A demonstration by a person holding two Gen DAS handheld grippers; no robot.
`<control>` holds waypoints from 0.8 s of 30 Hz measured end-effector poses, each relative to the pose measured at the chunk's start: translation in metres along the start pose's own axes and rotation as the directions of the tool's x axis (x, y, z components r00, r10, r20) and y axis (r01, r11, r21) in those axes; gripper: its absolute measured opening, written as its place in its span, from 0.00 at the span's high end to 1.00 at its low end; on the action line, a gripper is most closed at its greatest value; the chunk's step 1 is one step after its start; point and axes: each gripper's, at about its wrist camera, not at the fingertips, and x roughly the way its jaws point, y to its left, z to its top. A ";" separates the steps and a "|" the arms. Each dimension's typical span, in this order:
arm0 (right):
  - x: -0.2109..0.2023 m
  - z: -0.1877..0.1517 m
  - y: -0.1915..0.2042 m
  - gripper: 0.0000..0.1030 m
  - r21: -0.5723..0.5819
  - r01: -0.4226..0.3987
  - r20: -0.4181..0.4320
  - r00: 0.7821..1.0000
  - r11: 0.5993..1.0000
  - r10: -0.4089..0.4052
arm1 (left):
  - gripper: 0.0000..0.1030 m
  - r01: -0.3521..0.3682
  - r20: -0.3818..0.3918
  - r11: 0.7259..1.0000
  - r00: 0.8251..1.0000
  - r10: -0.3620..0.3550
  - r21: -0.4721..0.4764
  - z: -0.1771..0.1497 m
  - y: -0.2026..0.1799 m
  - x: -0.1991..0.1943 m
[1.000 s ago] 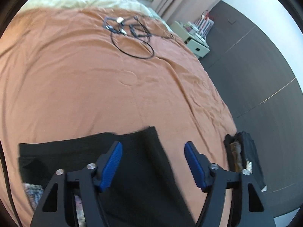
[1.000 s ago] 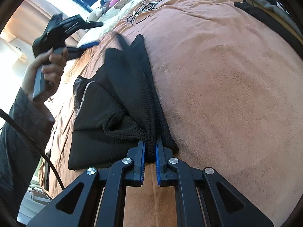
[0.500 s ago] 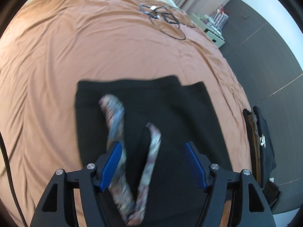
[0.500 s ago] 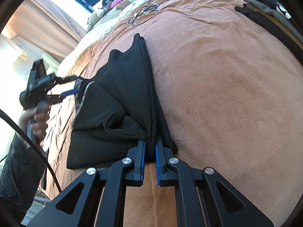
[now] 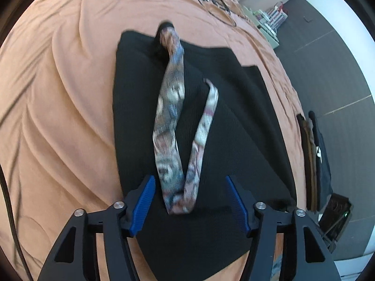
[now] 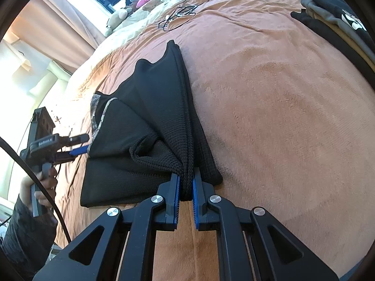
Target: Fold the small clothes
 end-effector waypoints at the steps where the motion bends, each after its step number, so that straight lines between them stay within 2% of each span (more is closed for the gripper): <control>1: 0.000 0.000 0.000 0.94 0.000 0.001 0.001 1.000 1.000 -0.001 | 0.52 -0.007 -0.010 1.000 1.000 0.007 0.001 -0.001 0.000 0.003; 3: 0.000 0.000 0.000 0.94 0.001 0.002 0.001 1.000 1.000 -0.002 | 0.89 -0.039 -0.025 0.999 0.999 0.039 0.009 -0.003 -0.002 0.007; 5: 0.000 0.002 0.001 0.94 -0.003 0.001 -0.002 1.000 1.000 -0.001 | 0.94 -0.045 -0.029 0.999 0.999 0.045 0.021 -0.002 -0.005 0.007; 12: -0.006 0.008 0.007 0.90 -0.032 -0.002 -0.014 1.000 0.999 0.001 | 0.95 0.039 0.068 0.994 0.997 -0.045 0.099 0.034 -0.048 -0.024; 13: -0.007 0.009 0.007 0.85 -0.040 0.002 -0.012 1.000 0.999 -0.003 | 0.95 0.042 0.075 0.993 0.996 -0.051 0.108 0.038 -0.053 -0.026; 15: -0.010 0.010 0.007 0.60 -0.050 0.010 -0.007 1.000 0.999 -0.011 | 0.95 0.056 0.088 0.990 0.994 -0.067 0.127 0.050 -0.067 -0.029; 16: -0.012 0.011 0.006 0.42 -0.051 0.011 0.005 1.000 0.999 -0.011 | 0.95 0.058 0.093 0.989 0.993 -0.071 0.135 0.055 -0.074 -0.029; 17: -0.015 0.011 0.005 0.39 -0.053 0.009 0.019 1.000 0.999 -0.008 | 0.95 0.059 0.097 0.988 0.993 -0.073 0.142 0.061 -0.079 -0.029; 24: -0.020 0.014 -0.013 0.39 -0.038 -0.001 0.025 1.000 0.999 0.002 | 0.95 0.060 0.105 0.980 0.991 -0.081 0.187 0.101 -0.118 -0.013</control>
